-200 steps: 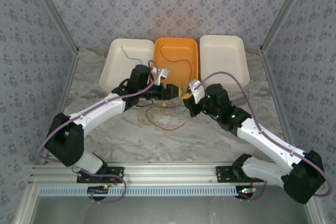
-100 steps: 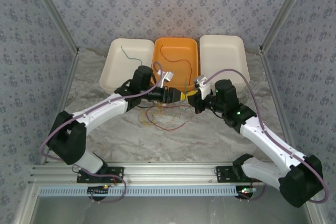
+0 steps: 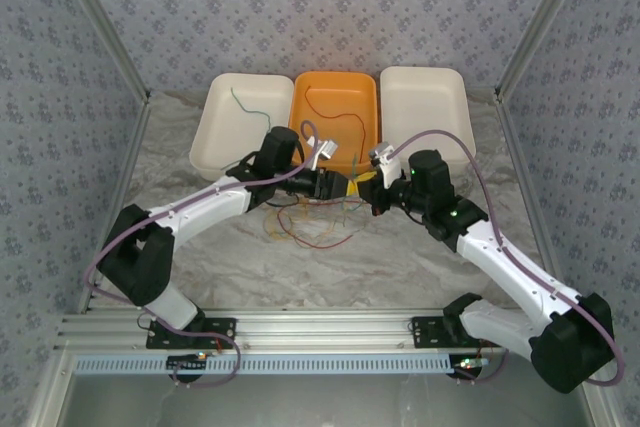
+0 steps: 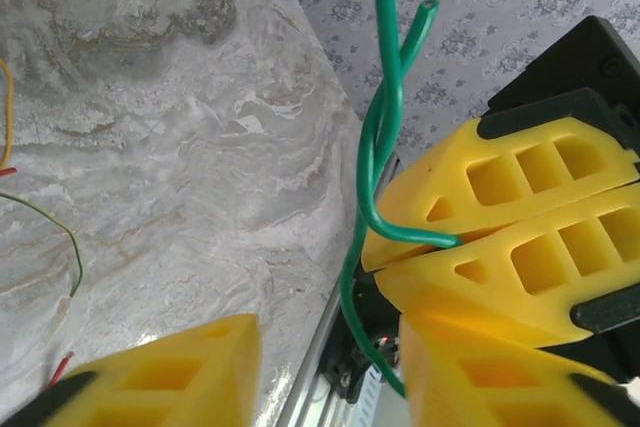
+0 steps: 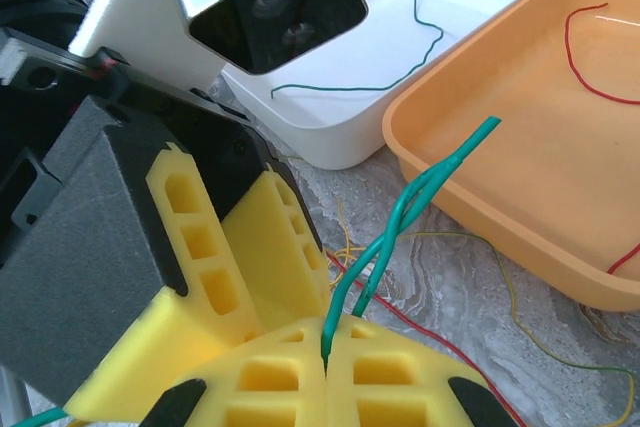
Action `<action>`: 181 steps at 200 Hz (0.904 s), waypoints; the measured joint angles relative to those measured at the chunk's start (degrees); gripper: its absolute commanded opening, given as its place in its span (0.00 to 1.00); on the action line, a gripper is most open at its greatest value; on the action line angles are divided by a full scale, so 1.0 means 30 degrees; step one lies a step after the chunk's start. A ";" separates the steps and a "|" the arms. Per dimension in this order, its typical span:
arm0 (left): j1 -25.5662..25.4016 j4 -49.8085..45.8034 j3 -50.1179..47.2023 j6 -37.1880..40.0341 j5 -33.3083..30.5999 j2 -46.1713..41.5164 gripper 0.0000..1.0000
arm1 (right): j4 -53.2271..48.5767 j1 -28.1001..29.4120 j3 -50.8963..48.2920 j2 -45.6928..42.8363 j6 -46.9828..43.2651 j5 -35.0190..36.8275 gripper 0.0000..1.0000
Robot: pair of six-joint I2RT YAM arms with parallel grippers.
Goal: Untangle the cables
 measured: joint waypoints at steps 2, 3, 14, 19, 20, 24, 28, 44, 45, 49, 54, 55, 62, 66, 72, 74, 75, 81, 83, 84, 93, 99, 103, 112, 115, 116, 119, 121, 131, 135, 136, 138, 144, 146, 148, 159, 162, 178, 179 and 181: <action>0.0007 -0.0036 0.0000 -0.0109 -0.0066 0.0000 0.63 | 0.0000 0.0000 0.0007 -0.0007 0.0000 0.0000 0.00; 0.0007 -0.0073 0.0000 -0.0109 -0.0066 0.0000 0.64 | 0.0000 0.0000 0.0015 -0.0015 0.0000 0.0007 0.00; 0.0073 -0.0175 -0.0022 -0.0117 -0.0255 0.0000 0.64 | -0.0015 -0.0015 0.0073 -0.0058 -0.0007 0.0051 0.00; 0.0080 -0.0175 -0.0015 -0.0109 -0.0270 0.0000 0.64 | -0.0015 -0.0015 0.0087 -0.0080 -0.0007 0.0073 0.00; 0.0080 -0.0175 -0.0022 -0.0102 -0.0270 0.0000 0.64 | -0.0015 -0.0015 0.0095 -0.0080 -0.0007 0.0080 0.00; 0.0087 -0.0182 -0.0015 -0.0102 -0.0270 -0.0015 0.64 | -0.0015 -0.0015 0.0102 -0.0087 -0.0007 0.0080 0.00; 0.0080 -0.0189 -0.0015 -0.0095 -0.0277 -0.0015 0.63 | -0.0022 -0.0015 0.0102 -0.0102 -0.0007 0.0080 0.00; 0.0080 -0.0350 -0.0015 -0.0036 -0.0240 -0.0015 0.60 | -0.0131 -0.0015 0.0109 -0.0117 -0.0015 0.0124 0.00; 0.0080 -0.0357 -0.0015 -0.0044 -0.0240 -0.0015 0.60 | -0.0146 -0.0015 0.0109 -0.0124 -0.0015 0.0124 0.00; 0.0080 -0.0379 -0.0015 -0.0022 -0.0175 -0.0015 0.59 | -0.0168 -0.0007 0.0109 -0.0117 -0.0015 0.0124 0.00; 0.0073 -0.0430 -0.0015 -0.0022 -0.0131 -0.0015 0.57 | -0.0219 0.0015 0.0109 -0.0117 -0.0029 0.0131 0.00; 0.0073 -0.0430 -0.0015 -0.0015 -0.0124 -0.0015 0.57 | -0.0226 0.0015 0.0109 -0.0117 -0.0036 0.0131 0.00; 0.0080 -0.0474 -0.0015 0.0007 -0.0029 -0.0015 0.55 | -0.0270 0.0058 0.0109 -0.0117 -0.0080 0.0153 0.00; 0.0073 -0.0510 -0.0015 -0.0015 0.0022 -0.0015 0.54 | -0.0284 0.0073 0.0109 -0.0117 -0.0095 0.0168 0.00; 0.0066 -0.0510 -0.0015 0.0022 0.0087 -0.0015 0.52 | -0.0321 0.0124 0.0109 -0.0117 -0.0109 0.0211 0.00; 0.0058 -0.0517 -0.0015 0.0044 0.0124 -0.0015 0.51 | -0.0335 0.0138 0.0109 -0.0117 -0.0131 0.0240 0.00; 0.0058 -0.0510 -0.0015 0.0058 0.0131 -0.0015 0.51 | -0.0342 0.0138 0.0109 -0.0117 -0.0146 0.0255 0.00; 0.0051 -0.0510 -0.0015 0.0051 0.0226 -0.0015 0.48 | -0.0364 0.0175 0.0109 -0.0117 -0.0160 0.0306 0.00; 0.0044 -0.0503 -0.0015 0.0080 0.0262 -0.0015 0.47 | -0.0364 0.0175 0.0109 -0.0117 -0.0160 0.0335 0.00; 0.0044 -0.0503 -0.0015 0.0087 0.0277 -0.0015 0.47 | -0.0364 0.0175 0.0109 -0.0117 -0.0160 0.0342 0.00; 0.0000 -0.0510 -0.0015 0.0036 0.0444 -0.0015 0.42 | -0.0379 0.0197 0.0109 -0.0117 -0.0189 0.0393 0.00; -0.0044 -0.0517 -0.0015 0.0066 0.0546 -0.0015 0.37 | -0.0386 0.0226 0.0109 -0.0117 -0.0219 0.0481 0.00; -0.0073 -0.0510 -0.0007 0.0197 0.0612 -0.0015 0.34 | -0.0379 0.0233 0.0109 -0.0117 -0.0226 0.0503 0.00; -0.0131 -0.0554 0.0007 0.0153 0.0692 -0.0015 0.18 | -0.0408 0.0270 0.0109 -0.0124 -0.0226 0.0576 0.00; -0.0146 -0.0576 0.0022 0.0240 0.0743 -0.0015 0.12 | -0.0415 0.0284 0.0109 -0.0124 -0.0226 0.0634 0.00; -0.0146 -0.0568 0.0022 0.0284 0.0765 -0.0015 0.10 | -0.0423 0.0291 0.0109 -0.0124 -0.0226 0.0641 0.00; -0.0168 -0.0546 0.0022 0.0306 0.0816 -0.0015 0.05 | -0.0437 0.0299 0.0109 -0.0124 -0.0226 0.0641 0.00; -0.0175 -0.0568 0.0029 0.0211 0.0831 -0.0015 0.01 | -0.0437 0.0299 0.0109 -0.0124 -0.0226 0.0656 0.00; -0.0204 -0.0576 0.0073 0.0379 0.0940 -0.0022 0.00 | -0.0525 0.0299 0.0109 -0.0124 -0.0226 0.0758 0.00; -0.0211 -0.0568 0.0087 0.0430 0.0947 -0.0022 0.00 | -0.0576 0.0299 0.0109 -0.0124 -0.0226 0.0838 0.00; -0.0211 -0.0583 0.0095 0.0393 0.0947 -0.0022 0.00 | -0.0583 0.0299 0.0109 -0.0124 -0.0226 0.0852 0.00; -0.0211 -0.0590 0.0109 0.0517 0.0954 -0.0022 0.00 | -0.0590 0.0291 0.0109 -0.0124 -0.0226 0.0860 0.00; -0.0211 -0.0583 0.0109 0.0495 0.0933 -0.0029 0.00 | -0.0612 0.0299 0.0109 -0.0124 -0.0226 0.0954 0.00; -0.0204 -0.0583 0.0109 0.0459 0.0918 -0.0044 0.00 | -0.0627 0.0299 0.0109 -0.0124 -0.0226 0.1005 0.00; -0.0204 -0.0597 0.0109 0.0474 0.0882 -0.0051 0.00 | -0.0627 0.0299 0.0109 -0.0124 -0.0226 0.1013 0.00; -0.0168 -0.0627 0.0109 0.0466 0.0801 -0.0138 0.00 | -0.0656 0.0299 0.0109 -0.0146 -0.0226 0.1100 0.00; -0.0131 -0.0656 0.0109 0.0466 0.0758 -0.0197 0.00 | -0.0656 0.0299 0.0109 -0.0160 -0.0226 0.1180 0.00; 0.0117 -0.0809 0.0051 0.0408 0.0452 -0.0568 0.00 | -0.0641 0.0291 0.0109 -0.0299 -0.0226 0.1625 0.00; 0.0138 -0.0809 0.0044 0.0408 0.0408 -0.0619 0.00 | -0.0641 0.0291 0.0109 -0.0321 -0.0226 0.1676 0.00; 0.0175 -0.0809 0.0022 0.0393 0.0379 -0.0670 0.00 | -0.0641 0.0291 0.0109 -0.0357 -0.0226 0.1734 0.00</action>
